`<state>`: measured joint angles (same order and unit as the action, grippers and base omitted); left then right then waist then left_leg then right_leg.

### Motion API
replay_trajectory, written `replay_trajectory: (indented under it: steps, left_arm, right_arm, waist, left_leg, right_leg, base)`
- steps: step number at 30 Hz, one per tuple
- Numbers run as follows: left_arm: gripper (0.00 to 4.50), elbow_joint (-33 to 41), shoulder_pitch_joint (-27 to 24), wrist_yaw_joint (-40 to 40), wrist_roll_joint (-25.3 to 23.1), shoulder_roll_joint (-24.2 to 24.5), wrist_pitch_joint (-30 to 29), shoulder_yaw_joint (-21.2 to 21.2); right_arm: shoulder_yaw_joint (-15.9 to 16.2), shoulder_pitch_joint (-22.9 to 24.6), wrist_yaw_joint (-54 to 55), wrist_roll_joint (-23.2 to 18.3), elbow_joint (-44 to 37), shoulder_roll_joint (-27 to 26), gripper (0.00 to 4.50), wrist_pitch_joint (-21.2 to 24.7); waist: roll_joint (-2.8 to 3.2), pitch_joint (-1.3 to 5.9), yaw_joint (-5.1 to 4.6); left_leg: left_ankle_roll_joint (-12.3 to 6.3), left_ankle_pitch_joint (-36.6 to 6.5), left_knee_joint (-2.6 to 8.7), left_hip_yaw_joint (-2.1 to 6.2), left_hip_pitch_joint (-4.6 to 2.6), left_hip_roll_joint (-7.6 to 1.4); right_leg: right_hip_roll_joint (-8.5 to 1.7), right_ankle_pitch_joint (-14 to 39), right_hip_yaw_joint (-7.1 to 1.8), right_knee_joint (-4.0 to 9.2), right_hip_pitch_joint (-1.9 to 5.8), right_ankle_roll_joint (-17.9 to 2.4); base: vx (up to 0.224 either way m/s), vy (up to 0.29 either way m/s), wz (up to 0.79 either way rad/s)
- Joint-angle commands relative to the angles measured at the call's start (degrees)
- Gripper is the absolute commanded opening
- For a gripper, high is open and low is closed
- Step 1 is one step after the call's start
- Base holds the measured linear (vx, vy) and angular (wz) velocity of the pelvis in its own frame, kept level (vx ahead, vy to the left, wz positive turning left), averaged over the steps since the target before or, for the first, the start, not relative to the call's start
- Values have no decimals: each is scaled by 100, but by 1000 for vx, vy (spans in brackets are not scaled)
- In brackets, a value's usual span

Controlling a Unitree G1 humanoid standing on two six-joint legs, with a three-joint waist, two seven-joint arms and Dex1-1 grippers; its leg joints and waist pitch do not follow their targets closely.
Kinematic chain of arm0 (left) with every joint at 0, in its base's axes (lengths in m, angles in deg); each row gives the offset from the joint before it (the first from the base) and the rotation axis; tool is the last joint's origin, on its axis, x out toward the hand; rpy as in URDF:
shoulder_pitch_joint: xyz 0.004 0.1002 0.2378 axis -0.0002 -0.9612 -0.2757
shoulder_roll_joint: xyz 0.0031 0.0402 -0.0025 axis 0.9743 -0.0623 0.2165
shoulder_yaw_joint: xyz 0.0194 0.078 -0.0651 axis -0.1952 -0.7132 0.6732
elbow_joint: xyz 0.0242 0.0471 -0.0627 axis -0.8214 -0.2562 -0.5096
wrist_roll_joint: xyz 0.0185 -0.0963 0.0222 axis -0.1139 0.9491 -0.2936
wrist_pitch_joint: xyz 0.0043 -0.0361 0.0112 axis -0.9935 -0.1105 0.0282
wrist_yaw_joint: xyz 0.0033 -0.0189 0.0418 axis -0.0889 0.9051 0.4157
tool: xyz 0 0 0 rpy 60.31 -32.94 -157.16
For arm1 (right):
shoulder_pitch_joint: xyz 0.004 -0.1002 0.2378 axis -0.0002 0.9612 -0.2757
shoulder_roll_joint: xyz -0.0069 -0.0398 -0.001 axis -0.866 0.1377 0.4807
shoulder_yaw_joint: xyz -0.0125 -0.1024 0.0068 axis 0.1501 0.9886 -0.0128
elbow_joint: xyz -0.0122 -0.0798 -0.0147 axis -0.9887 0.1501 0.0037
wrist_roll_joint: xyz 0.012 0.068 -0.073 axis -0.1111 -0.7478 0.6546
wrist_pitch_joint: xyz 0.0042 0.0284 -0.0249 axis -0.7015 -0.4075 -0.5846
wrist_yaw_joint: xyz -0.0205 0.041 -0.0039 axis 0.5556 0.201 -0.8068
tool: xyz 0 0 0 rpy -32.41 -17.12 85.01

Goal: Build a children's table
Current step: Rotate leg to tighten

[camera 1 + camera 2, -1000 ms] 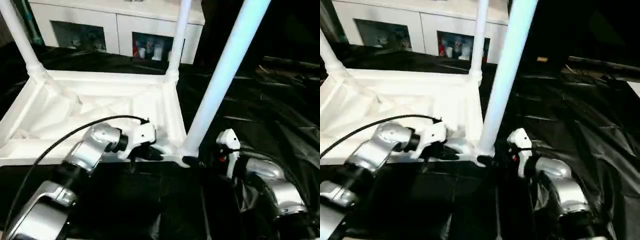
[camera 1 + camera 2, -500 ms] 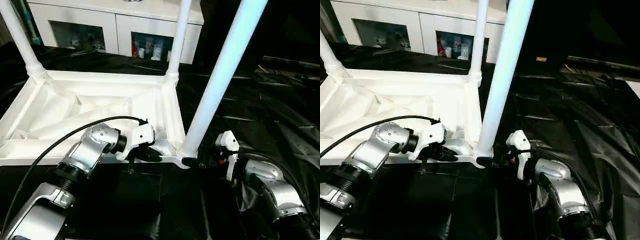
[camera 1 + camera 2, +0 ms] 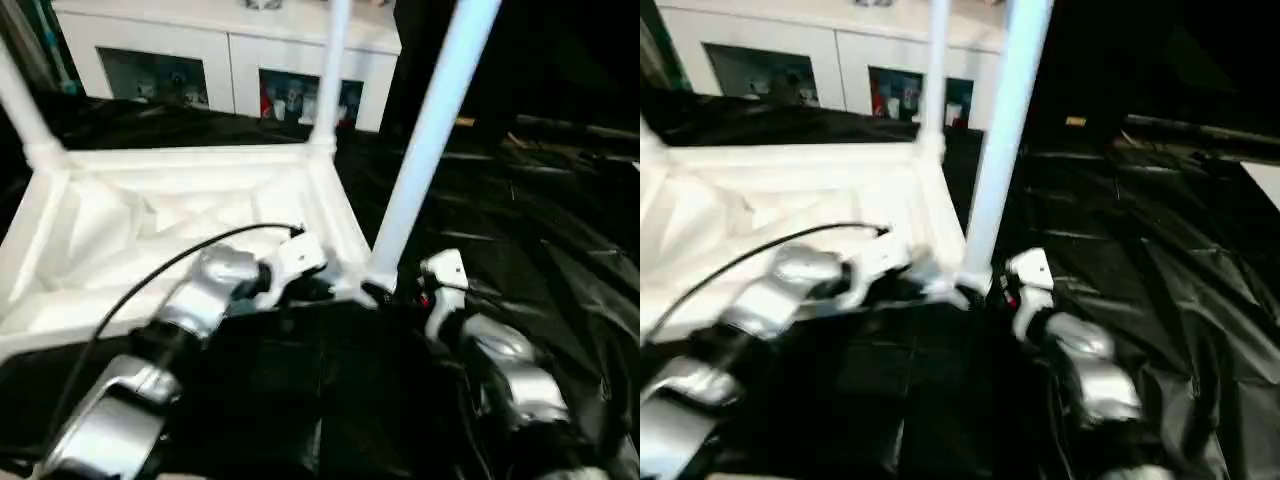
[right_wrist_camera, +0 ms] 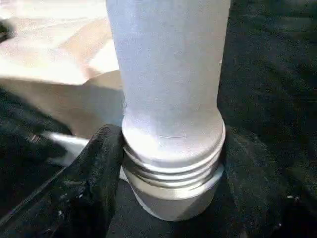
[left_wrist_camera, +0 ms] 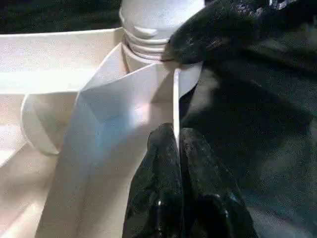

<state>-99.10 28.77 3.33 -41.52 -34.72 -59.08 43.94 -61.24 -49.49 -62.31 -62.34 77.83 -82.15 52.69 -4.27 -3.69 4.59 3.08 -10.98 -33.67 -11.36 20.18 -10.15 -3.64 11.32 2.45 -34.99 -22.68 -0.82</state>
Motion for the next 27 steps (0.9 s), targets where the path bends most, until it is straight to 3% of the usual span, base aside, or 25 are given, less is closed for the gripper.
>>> replay_trajectory:
  steps: [1, 5, 7, 11, 12, 17, 20, 21, 23, 27]
  left_arm:
    - [0, -333, -9, 330, 28, -474, -113, -147]
    - [0, -655, 173, 787, -78, -788, -121, -73]
    - [0, -732, 212, 798, -99, -894, -38, -94]
    - [0, -633, 168, 601, -78, -842, 49, -129]
    - [0, -598, 152, 524, -81, -808, 51, -144]
    - [0, -181, -75, -187, 29, -340, 212, -195]
    - [0, 16, -218, -627, 70, -48, 419, -260]
    - [0, 60, -248, -719, 82, 13, 449, -270]
    - [0, 375, -434, -1281, 279, 228, 635, -309]
    - [0, 837, -655, -1787, 377, 509, 619, -428]
  right_arm:
    - [-218, -226, 795, 156, 416, -113, 271, -5]
    - [-242, -473, 1349, 319, 753, -321, 271, -102]
    - [-49, -495, 1353, 550, 779, -327, 271, -247]
    - [-71, -386, 1027, 455, 637, -286, 271, -428]
    - [-81, -355, 938, 421, 598, -252, 327, -478]
    - [6, -37, -273, 110, 80, 344, 366, -400]
    - [147, 116, -918, 80, -182, 749, 377, -314]
    - [175, 151, -1078, 61, -246, 829, 377, -304]
    - [260, 261, -1561, -8, -474, 1086, 377, -318]
    - [302, 298, -1982, -97, -552, 1246, 377, -425]
  waist:
    - [14, 317, -23]
    - [-18, 350, -5]
    - [-38, 357, 19]
    - [-43, 364, 37]
    - [-34, 369, 42]
    - [-45, 367, 78]
    - [-8, 348, 68]
    - [-24, 338, 74]
    - [-22, 338, 65]
    - [-20, 347, 49]
  left_leg:
    - [62, -1352, 436, 185, -67, -321]
    - [-44, -1147, 411, 170, -47, -306]
    - [-159, -965, 397, 159, -29, -300]
    - [-289, -867, 390, 151, -23, -309]
    - [-322, -829, 388, 148, -24, -313]
    - [-492, -733, 374, 151, 7, -321]
    - [-491, -920, 385, 145, -15, -329]
    - [-403, -1069, 399, 159, -16, -352]
    - [-340, -1165, 413, 172, -13, -363]
    - [-296, -1081, 414, 163, -10, -365]
  right_leg:
    - [-524, 1903, -280, 516, 175, -985]
    - [-520, 1543, -285, 486, 209, -988]
    - [-523, 1310, -282, 464, 223, -1006]
    - [-518, 1048, -276, 439, 235, -1075]
    - [-516, 964, -275, 426, 237, -1115]
    - [-518, 768, -272, 412, 279, -1176]
    - [-517, 1081, -269, 451, 239, -1157]
    - [-538, 1424, -272, 481, 243, -1088]
    - [-541, 1578, -272, 486, 243, -1068]
    - [-528, 1409, -272, 455, 218, -1132]
  base:
    - [0, 0, 0]
    - [0, 0, 0]
    - [0, 0, 0]
    - [0, 0, 0]
    - [0, 0, 0]
    - [0, 0, 0]
    - [0, 0, 0]
    - [0, 0, 0]
    - [0, 0, 0]
    - [0, 0, 0]
